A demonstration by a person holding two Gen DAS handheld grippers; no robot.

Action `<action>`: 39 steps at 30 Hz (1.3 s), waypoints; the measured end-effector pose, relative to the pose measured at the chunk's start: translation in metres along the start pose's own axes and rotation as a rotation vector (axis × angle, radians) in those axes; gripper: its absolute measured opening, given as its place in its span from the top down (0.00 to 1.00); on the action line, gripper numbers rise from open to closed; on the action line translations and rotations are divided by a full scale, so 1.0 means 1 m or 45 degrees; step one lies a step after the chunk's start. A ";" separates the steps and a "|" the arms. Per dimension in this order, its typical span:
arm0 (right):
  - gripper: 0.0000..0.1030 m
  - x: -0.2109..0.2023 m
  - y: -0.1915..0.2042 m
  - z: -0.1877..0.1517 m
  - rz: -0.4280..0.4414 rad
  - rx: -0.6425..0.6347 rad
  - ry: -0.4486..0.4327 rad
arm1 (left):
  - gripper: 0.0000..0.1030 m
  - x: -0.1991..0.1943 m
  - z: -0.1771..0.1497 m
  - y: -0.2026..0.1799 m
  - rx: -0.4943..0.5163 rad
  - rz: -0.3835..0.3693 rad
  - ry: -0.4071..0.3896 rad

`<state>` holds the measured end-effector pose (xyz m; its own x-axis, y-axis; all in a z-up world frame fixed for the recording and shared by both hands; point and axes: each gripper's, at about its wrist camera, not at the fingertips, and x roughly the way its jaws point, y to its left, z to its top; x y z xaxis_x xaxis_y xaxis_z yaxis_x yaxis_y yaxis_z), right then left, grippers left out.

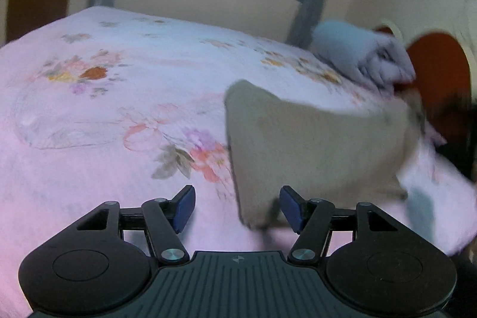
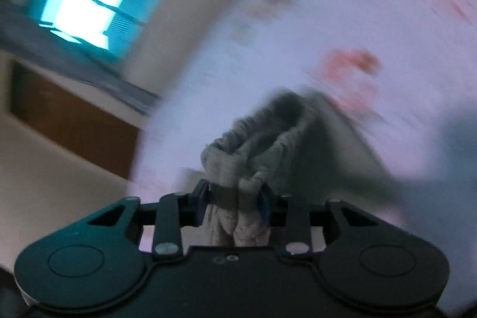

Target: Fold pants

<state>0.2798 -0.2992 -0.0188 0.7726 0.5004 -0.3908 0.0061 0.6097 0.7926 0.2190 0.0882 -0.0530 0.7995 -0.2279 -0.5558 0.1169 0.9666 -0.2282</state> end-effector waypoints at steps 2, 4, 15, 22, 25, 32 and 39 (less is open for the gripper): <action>0.83 -0.008 0.023 0.006 0.107 -0.054 -0.064 | 0.39 0.002 -0.007 -0.014 0.118 -0.003 0.028; 0.83 -0.013 0.029 0.009 0.124 -0.098 -0.103 | 0.36 0.005 -0.011 -0.029 0.222 -0.003 0.054; 0.81 0.004 -0.100 -0.017 -0.127 0.230 -0.012 | 0.33 0.034 -0.005 -0.027 0.150 0.188 0.106; 0.80 0.011 -0.122 -0.015 -0.078 0.325 0.028 | 0.17 0.039 -0.006 -0.012 0.045 0.242 0.139; 0.77 0.000 -0.118 -0.014 -0.062 0.314 0.036 | 0.16 0.024 -0.004 -0.002 0.023 0.179 0.142; 0.70 -0.029 -0.112 0.021 -0.036 0.125 -0.035 | 0.07 0.002 0.021 0.020 -0.086 0.112 -0.036; 0.39 0.009 -0.080 0.049 -0.072 -0.032 0.056 | 0.07 0.041 0.040 0.027 -0.311 0.065 -0.019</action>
<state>0.3175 -0.3732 -0.0631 0.7430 0.4909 -0.4549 0.0323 0.6526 0.7570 0.2790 0.1095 -0.0499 0.8095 -0.1756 -0.5602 -0.0685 0.9194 -0.3872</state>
